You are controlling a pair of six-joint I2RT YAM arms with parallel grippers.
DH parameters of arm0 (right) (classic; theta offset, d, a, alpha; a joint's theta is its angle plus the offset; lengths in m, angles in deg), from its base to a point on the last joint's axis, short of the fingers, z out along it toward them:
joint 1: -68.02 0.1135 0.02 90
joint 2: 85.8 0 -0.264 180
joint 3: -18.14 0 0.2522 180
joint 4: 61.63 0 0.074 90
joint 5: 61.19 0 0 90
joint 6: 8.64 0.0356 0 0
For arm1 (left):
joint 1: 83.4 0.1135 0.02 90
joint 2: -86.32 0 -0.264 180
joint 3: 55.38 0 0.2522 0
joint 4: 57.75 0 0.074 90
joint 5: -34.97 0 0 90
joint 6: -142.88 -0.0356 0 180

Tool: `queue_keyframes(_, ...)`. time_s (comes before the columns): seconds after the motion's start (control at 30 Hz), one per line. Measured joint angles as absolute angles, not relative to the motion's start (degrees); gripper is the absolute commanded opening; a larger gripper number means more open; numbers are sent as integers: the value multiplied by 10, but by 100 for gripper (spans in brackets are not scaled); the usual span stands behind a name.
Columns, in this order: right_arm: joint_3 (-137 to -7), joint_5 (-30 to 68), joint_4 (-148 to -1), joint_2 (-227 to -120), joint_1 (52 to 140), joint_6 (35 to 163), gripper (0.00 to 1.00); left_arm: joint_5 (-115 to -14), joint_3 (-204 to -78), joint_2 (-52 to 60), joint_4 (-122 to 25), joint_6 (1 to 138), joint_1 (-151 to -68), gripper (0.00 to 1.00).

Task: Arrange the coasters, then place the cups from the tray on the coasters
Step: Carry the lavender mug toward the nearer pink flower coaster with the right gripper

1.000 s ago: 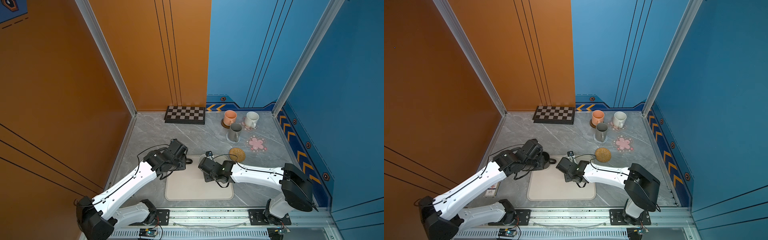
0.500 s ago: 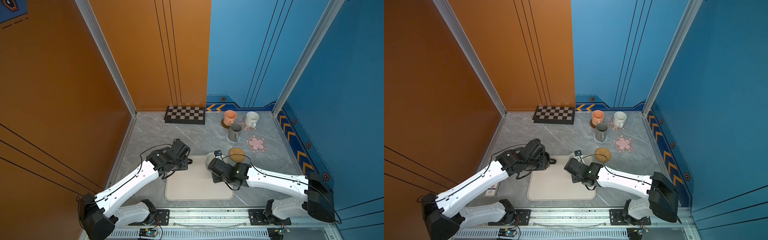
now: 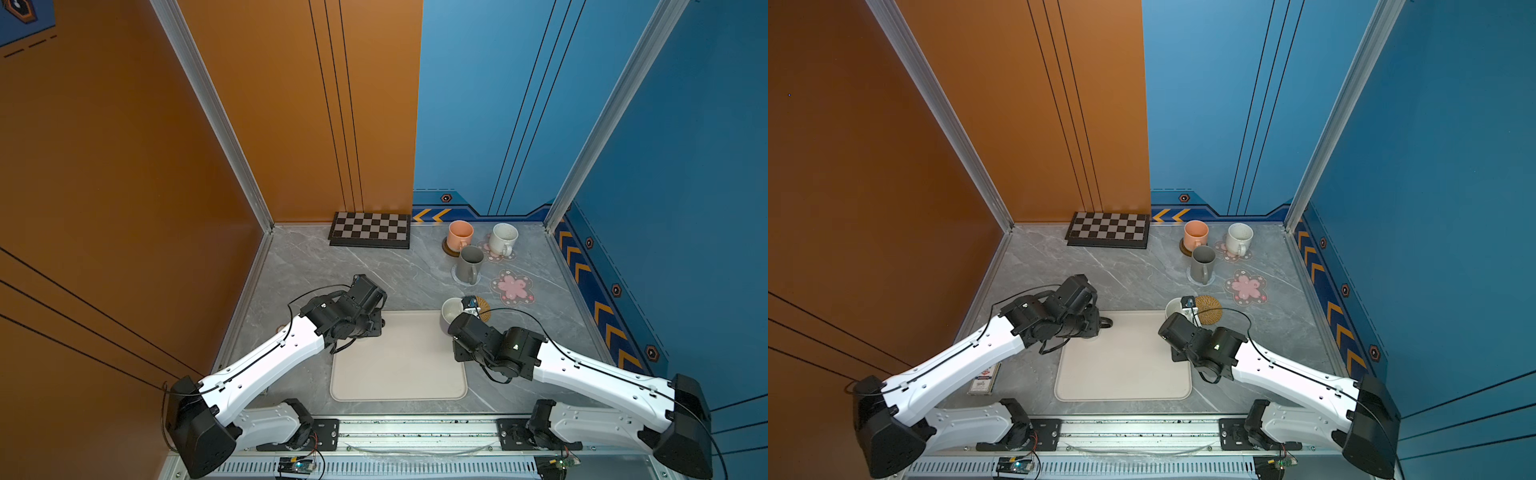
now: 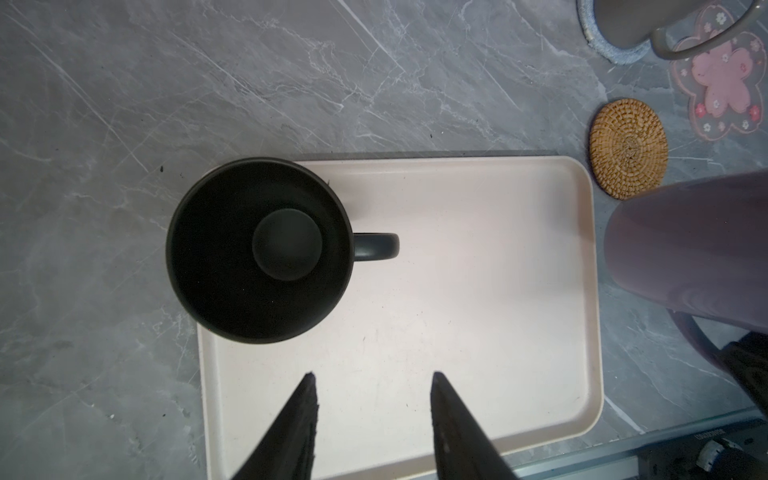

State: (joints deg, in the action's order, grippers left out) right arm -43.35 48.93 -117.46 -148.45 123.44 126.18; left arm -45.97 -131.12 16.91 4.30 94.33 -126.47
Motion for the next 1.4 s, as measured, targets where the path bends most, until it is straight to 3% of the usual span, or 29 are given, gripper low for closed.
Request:
queue_keyframes(0.57, -402, 501, -1229, -1359, 1023, 1140, 0, -472, -1339, 117, 18, 933, -1270, 45)
queue_keyframes(1.0, -398, 428, -1205, -1377, 838, 1007, 0, -493, -1362, 69, -11, 930, -1270, 45)
queue_keyframes(1.4, -397, 378, -1108, -1442, 757, 963, 0, -522, -1370, 34, -41, 928, -1270, 45)
